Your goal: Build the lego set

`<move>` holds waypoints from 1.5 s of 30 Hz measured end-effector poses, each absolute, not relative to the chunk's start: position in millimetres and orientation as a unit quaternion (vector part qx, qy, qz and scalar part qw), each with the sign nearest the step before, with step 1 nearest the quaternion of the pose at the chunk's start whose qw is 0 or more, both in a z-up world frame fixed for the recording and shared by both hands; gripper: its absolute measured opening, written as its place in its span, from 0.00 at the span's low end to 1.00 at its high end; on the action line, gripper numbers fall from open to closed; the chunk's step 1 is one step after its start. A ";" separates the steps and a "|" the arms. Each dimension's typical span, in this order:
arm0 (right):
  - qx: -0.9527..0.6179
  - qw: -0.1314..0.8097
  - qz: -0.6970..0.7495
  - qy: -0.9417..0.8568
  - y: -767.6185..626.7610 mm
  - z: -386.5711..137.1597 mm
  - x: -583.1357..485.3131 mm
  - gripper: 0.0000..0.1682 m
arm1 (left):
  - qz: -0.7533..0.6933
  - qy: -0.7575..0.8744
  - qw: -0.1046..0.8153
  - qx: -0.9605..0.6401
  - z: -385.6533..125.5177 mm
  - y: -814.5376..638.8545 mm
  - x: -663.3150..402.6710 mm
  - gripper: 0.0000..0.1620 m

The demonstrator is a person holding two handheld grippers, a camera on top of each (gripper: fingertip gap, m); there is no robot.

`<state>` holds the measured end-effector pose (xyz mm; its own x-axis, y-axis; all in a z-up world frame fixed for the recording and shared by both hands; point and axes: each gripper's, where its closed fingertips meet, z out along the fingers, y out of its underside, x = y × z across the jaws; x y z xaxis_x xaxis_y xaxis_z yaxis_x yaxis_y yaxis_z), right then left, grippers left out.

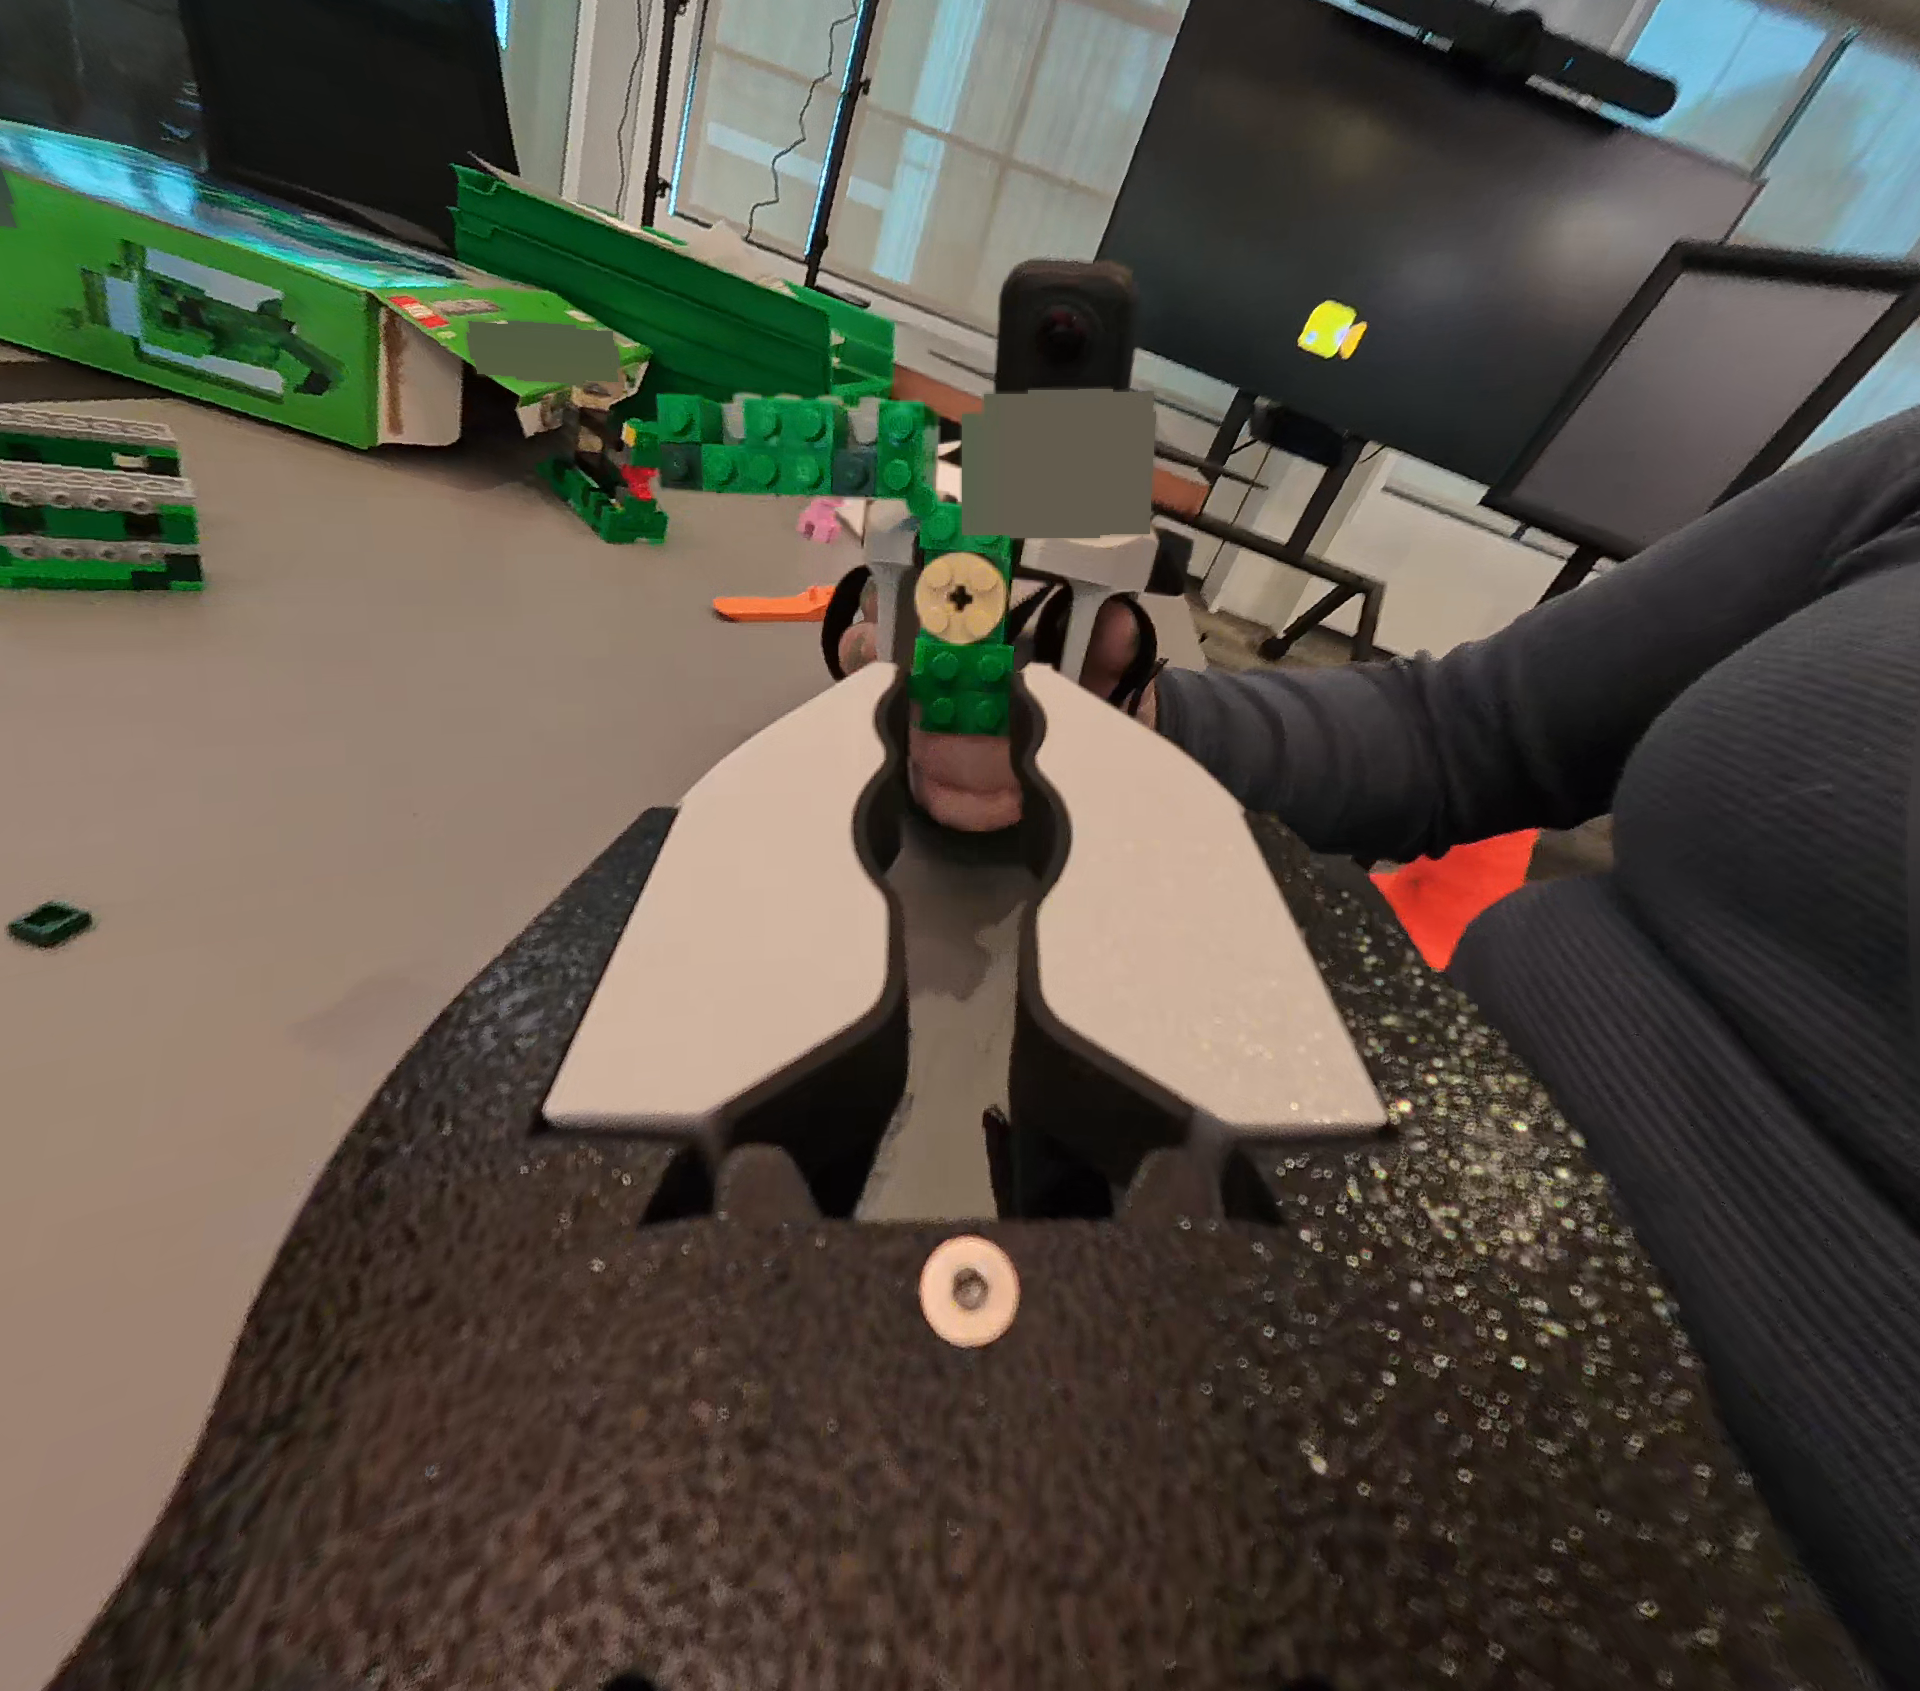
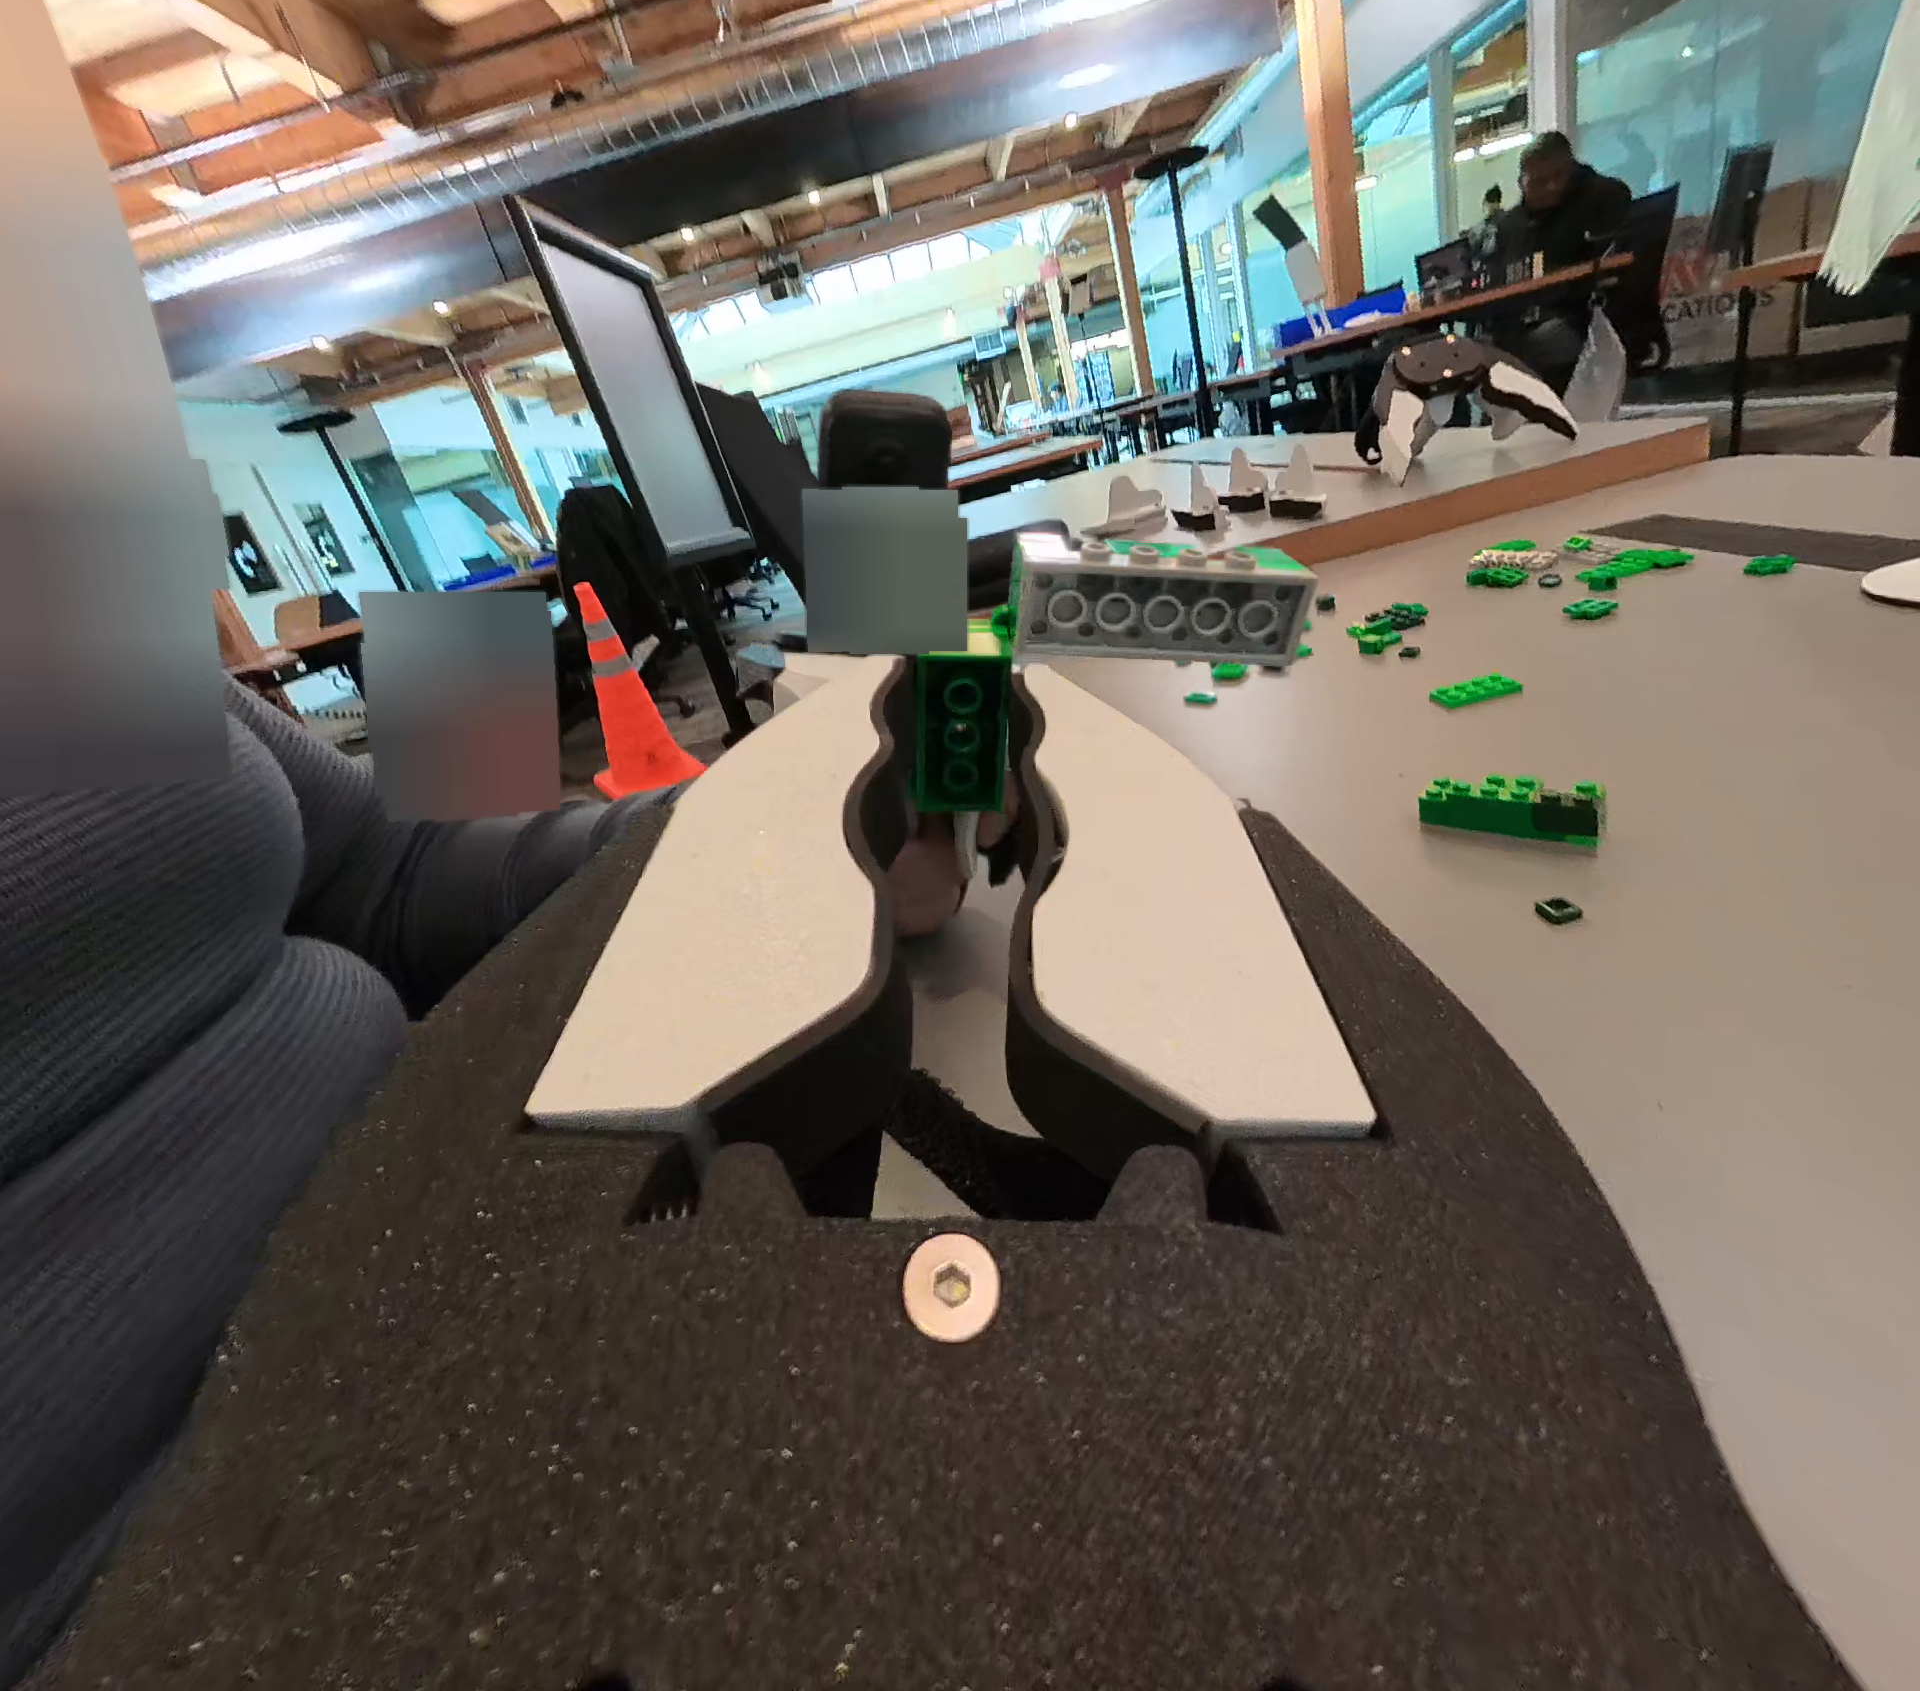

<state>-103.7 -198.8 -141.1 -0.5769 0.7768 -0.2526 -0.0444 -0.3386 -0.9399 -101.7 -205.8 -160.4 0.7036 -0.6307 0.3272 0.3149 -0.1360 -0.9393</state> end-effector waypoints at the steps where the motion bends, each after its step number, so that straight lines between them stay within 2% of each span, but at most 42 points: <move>1: -0.362 0.281 0.738 -0.495 -198.9 -138.9 -103.6 0.09 | -0.372 0.118 0.648 -0.654 -158.9 -205.8 -101.0 0.11; 7: -0.348 0.318 0.754 -0.458 -200.5 -126.7 -104.4 0.10 | -0.395 0.112 0.656 -0.633 -152.6 -204.5 -96.3 0.11; 18: -0.354 0.313 0.765 -0.437 -200.6 -122.6 -106.9 0.10 | -0.392 0.110 0.679 -0.611 -144.6 -206.3 -98.6 0.11; 34: -0.361 0.257 0.768 -0.462 -207.7 -130.6 -105.9 0.10 | -0.379 0.102 0.698 -0.599 -139.0 -209.1 -105.4 0.11; 41: -0.358 0.257 0.764 -0.471 -209.1 -131.4 -104.5 0.10 | -0.396 0.107 0.672 -0.617 -146.6 -207.9 -100.6 0.11; 45: -0.350 0.305 0.745 -0.479 -209.4 -128.9 -104.4 0.10 | -0.398 0.106 0.676 -0.610 -144.2 -208.7 -101.0 0.11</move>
